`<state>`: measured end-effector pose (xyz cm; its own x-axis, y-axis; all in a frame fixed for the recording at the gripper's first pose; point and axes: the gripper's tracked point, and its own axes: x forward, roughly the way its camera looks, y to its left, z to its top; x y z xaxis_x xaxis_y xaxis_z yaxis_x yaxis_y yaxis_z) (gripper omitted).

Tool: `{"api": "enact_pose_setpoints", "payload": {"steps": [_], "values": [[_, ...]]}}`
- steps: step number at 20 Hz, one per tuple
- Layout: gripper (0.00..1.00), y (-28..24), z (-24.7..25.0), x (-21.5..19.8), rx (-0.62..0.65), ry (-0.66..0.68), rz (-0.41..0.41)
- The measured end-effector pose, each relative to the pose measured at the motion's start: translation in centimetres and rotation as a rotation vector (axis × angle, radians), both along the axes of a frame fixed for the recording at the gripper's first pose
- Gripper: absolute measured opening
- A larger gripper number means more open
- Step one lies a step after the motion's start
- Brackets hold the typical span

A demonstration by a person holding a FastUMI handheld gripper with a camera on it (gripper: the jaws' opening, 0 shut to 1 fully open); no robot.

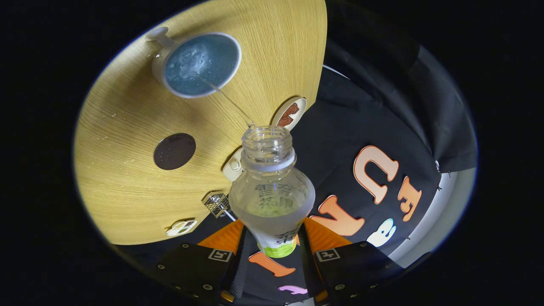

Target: Take the bottle from table, then pour the juice into the cup, finally place the bottle on the coaster

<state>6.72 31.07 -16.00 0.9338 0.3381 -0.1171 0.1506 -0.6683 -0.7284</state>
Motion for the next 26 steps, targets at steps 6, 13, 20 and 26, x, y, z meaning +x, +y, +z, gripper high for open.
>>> {"api": "enact_pose_setpoints", "payload": {"steps": [6, 13, 20, 26], "values": [[0.56, 0.2, 0.0, 0.2, -0.002, -0.005, 0.002], [0.56, 0.7, -0.7, -0.1, -0.009, 0.01, 0.021], [0.56, 0.6, -2.2, -0.4, 0.012, 0.03, 0.022], [0.56, -0.5, -4.4, -0.8, 0.14, 0.114, -0.032]]}}
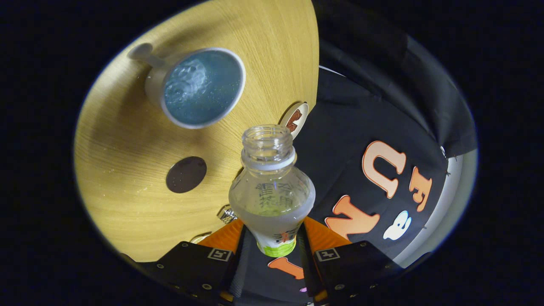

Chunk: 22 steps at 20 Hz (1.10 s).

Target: Take the bottle from table, then pour the juice into the cup, finally place the bottle on the coaster

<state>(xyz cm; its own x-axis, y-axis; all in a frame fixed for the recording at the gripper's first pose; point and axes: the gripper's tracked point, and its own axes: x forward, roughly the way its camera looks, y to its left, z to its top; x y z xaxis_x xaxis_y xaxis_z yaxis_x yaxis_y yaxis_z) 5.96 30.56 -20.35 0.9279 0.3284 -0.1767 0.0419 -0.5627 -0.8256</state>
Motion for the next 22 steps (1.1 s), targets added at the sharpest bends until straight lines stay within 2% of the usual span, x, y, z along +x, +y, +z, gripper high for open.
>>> {"api": "enact_pose_setpoints", "payload": {"steps": [3, 6, 11, 19, 22], "values": [[0.57, 0.0, -0.7, -1.0, 0.107, 0.037, -0.056], [0.57, 0.3, -2.2, -1.9, 0.243, 0.133, -0.101], [0.57, -0.4, -1.6, -2.2, 0.454, 0.231, -0.179], [0.57, -3.9, 0.9, 0.2, 0.989, 0.487, -0.387], [0.57, -4.9, 2.0, 0.8, 1.169, 0.572, -0.427]]}}
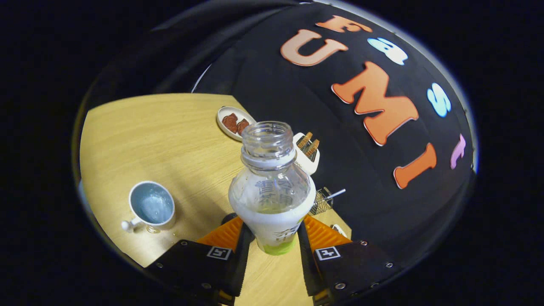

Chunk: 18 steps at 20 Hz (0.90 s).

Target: Take the bottle from table, then pour the juice into the cup, finally place the bottle on the coaster

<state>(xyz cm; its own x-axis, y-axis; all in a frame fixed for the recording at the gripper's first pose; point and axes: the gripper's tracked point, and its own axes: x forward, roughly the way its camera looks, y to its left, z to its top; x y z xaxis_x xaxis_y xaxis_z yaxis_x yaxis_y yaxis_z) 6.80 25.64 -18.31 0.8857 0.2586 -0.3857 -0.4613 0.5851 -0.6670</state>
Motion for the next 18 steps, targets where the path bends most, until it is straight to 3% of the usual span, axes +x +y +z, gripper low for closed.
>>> {"api": "enact_pose_setpoints", "payload": {"steps": [8, 13, 18], "values": [[0.57, -2.1, 0.9, 2.1, 0.38, 0.164, -0.099], [0.57, -1.6, -0.8, 3.7, 0.509, 0.255, -0.117], [0.57, -0.6, -4.0, 6.0, 0.531, 0.306, -0.125]]}}
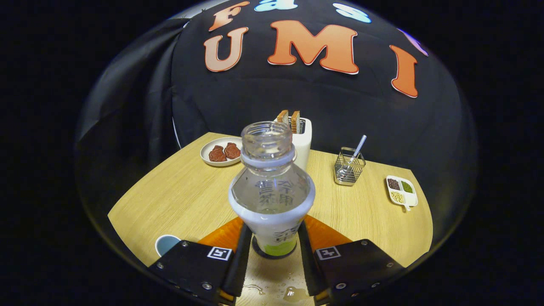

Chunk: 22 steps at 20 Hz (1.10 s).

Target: Take the bottle from table, then pour the juice into the cup, finally place the bottle on the coaster

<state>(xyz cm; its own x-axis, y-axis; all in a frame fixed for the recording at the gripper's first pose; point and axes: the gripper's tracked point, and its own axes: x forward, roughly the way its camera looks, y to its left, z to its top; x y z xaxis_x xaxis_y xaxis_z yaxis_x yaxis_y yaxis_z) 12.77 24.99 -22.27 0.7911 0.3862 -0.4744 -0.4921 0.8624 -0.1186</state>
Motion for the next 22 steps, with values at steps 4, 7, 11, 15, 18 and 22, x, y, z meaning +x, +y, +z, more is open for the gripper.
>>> {"api": "enact_pose_setpoints", "payload": {"steps": [4, 7, 11, 15, 18, 22], "values": [[0.57, 0.1, -2.9, 1.3, 0.002, 0.038, -0.018], [0.57, 0.3, -4.5, 1.8, 0.036, 0.084, -0.04], [0.57, 0.4, -5.5, 2.4, 0.062, 0.074, -0.048], [0.62, 0.3, -5.8, 2.3, 0.051, 0.075, -0.049], [0.7, -0.2, -6.4, 2.0, 0.02, 0.093, -0.057], [0.95, -0.9, -5.4, 1.1, 0.022, 0.093, -0.082]]}}
